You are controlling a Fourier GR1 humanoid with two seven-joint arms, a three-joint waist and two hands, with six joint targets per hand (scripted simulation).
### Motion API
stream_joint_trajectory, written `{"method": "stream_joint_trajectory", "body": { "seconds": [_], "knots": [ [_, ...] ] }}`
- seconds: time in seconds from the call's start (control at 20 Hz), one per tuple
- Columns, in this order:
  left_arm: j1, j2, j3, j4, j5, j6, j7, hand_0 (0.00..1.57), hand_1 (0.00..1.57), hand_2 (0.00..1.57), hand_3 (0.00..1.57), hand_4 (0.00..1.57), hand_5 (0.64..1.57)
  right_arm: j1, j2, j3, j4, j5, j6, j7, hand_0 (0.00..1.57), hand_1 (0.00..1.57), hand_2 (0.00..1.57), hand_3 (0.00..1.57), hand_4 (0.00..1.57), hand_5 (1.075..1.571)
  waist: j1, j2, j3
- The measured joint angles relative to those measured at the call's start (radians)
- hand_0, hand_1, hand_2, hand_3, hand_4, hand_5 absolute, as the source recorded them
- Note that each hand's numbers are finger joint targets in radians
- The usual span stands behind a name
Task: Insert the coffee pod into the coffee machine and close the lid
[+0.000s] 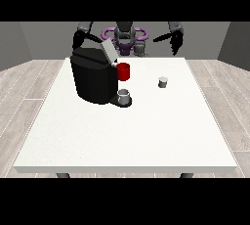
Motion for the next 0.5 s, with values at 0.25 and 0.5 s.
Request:
{"method": "stream_joint_trajectory", "body": {
  "seconds": [0.25,0.5],
  "knots": [
    [-0.113,0.08,0.038,0.089,-0.037,-0.039,0.047,0.0,0.0,0.0,0.0,0.0,1.571,-0.035,0.018,0.027,0.001,0.017,-0.004,-0.001,0.0,0.0,0.0,0.0,0.0,1.571,-0.042,0.051,0.0001],
    [-0.215,0.152,0.061,0.191,-0.08,-0.075,0.065,0.0,0.0,0.0,0.0,0.0,1.571,-0.074,0.032,0.039,0.017,0.01,-0.009,-0.013,0.0,0.0,0.0,0.0,0.0,1.571,-0.08,0.12,0.0002]
  ]
}}
